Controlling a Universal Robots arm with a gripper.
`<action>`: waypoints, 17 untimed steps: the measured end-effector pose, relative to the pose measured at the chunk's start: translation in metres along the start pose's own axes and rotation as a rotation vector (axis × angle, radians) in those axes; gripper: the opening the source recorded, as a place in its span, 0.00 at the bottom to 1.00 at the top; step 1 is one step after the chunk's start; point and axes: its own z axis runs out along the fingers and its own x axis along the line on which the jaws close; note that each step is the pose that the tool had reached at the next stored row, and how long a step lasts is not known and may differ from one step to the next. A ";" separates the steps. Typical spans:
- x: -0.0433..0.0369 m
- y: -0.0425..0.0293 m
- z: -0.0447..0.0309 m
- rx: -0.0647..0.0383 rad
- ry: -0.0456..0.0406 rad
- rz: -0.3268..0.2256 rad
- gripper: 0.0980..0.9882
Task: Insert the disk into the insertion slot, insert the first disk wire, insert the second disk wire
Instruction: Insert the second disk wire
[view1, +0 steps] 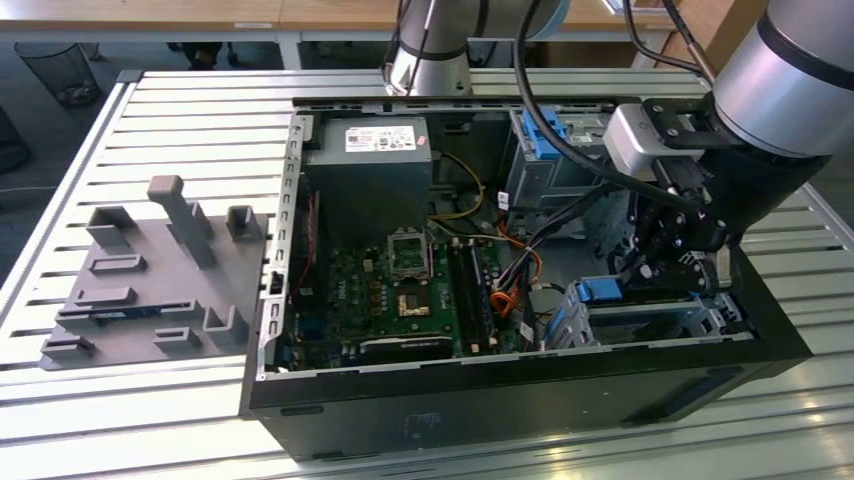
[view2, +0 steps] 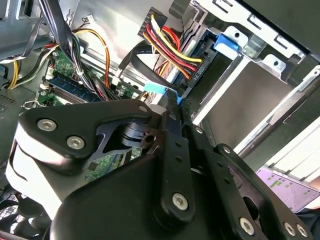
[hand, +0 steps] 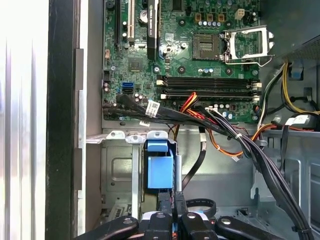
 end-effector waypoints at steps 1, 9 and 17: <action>0.0001 -0.0002 0.0000 0.000 -0.0001 0.000 0.05; 0.0009 -0.0019 0.0004 0.000 -0.0001 0.000 0.05; 0.0022 -0.0027 0.0012 0.000 -0.0001 0.000 0.05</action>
